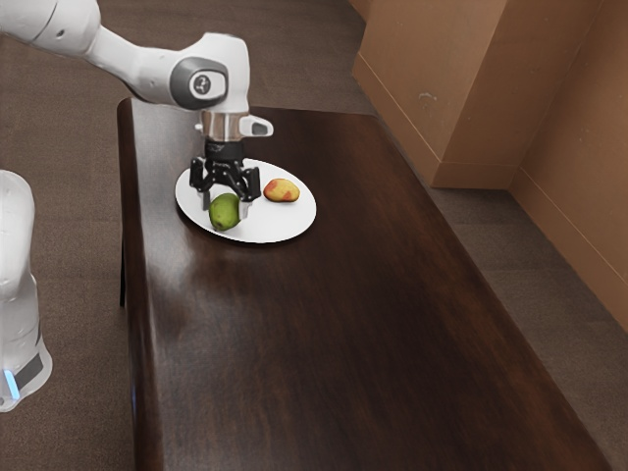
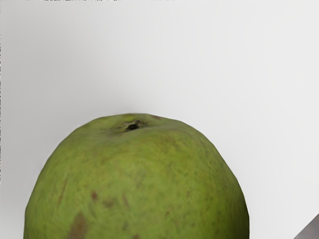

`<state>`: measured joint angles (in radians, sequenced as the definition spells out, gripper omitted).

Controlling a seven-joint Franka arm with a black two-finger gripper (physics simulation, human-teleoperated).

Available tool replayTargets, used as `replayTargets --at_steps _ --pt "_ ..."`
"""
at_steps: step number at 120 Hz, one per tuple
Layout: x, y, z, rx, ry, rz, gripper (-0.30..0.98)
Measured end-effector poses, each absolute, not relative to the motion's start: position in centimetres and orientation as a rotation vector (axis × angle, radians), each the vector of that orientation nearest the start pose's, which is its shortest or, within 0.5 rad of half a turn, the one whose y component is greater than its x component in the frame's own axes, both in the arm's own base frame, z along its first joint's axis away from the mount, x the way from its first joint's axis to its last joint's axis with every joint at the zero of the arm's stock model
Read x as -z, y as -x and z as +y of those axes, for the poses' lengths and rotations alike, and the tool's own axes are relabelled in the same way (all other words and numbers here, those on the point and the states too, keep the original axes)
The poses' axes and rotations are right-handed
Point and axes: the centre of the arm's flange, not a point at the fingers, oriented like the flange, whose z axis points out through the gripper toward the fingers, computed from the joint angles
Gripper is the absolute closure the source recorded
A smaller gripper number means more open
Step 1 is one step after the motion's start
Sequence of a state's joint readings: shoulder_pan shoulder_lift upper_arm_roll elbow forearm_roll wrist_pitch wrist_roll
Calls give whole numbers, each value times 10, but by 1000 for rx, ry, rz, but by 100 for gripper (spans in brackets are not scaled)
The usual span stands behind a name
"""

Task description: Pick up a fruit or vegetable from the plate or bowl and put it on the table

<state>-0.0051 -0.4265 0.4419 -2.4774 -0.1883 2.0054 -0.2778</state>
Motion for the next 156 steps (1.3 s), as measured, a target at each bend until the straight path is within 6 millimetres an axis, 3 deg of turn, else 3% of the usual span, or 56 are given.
replayTargets --at_steps 47,66,96,116,125,132,143,156 --pt "-419 -382 167 -150 3195 -1375 1" --pt "-419 -382 167 -146 3185 -1396 15" --pt "-414 -385 166 -157 3170 -1416 25" --pt "-428 -391 163 -97 3176 -1404 29" --pt "-475 -413 130 60 3217 -1254 28" --pt "-506 -433 82 145 3255 -1100 28" --pt "-525 -460 1 159 3321 -897 28" --pt "-529 -502 -83 114 3391 -717 28"
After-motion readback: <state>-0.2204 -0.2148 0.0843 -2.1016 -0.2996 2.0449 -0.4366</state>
